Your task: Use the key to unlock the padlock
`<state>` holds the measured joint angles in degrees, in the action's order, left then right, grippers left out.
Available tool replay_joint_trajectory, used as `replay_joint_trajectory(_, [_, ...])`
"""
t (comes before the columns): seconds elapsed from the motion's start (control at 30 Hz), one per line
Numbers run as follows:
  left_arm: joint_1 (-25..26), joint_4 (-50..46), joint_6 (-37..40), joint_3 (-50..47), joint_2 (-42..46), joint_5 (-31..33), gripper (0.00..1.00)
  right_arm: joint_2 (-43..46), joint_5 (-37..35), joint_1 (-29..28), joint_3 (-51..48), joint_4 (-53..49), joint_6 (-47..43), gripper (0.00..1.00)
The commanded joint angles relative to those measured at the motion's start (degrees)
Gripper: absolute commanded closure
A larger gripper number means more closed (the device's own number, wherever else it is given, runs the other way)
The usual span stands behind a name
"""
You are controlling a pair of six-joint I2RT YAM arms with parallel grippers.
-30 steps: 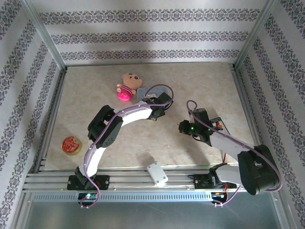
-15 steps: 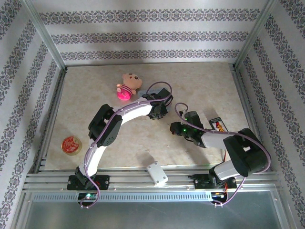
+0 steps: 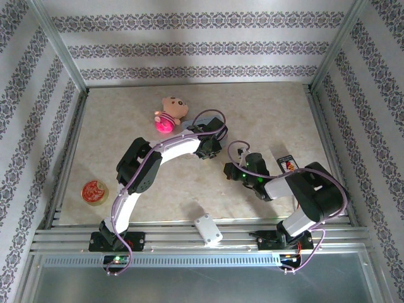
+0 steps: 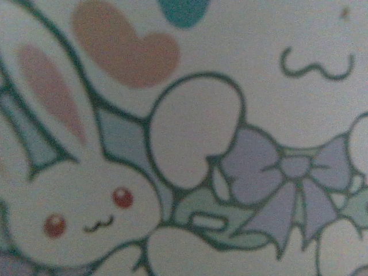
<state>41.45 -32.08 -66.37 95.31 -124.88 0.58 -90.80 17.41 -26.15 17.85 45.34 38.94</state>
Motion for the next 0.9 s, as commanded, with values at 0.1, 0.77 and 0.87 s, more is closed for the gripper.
replay_joint_trajectory(0.1, [-1.34,2.43,-3.13,-2.10,2.12,-3.45,0.97,-5.96,-0.12,-1.42,-0.69,12.40,1.24,1.00])
replay_joint_trajectory(0.77, [-1.81,3.20,-3.17,-2.69,2.99,-3.83,0.97,-20.79,-9.09,-5.14,-2.95,33.98,6.49,1.00])
replay_joint_trajectory(0.87, [-1.90,3.77,-3.44,-2.88,3.25,-3.98,0.97,-19.85,-9.68,-5.18,-3.76,32.98,7.01,1.00])
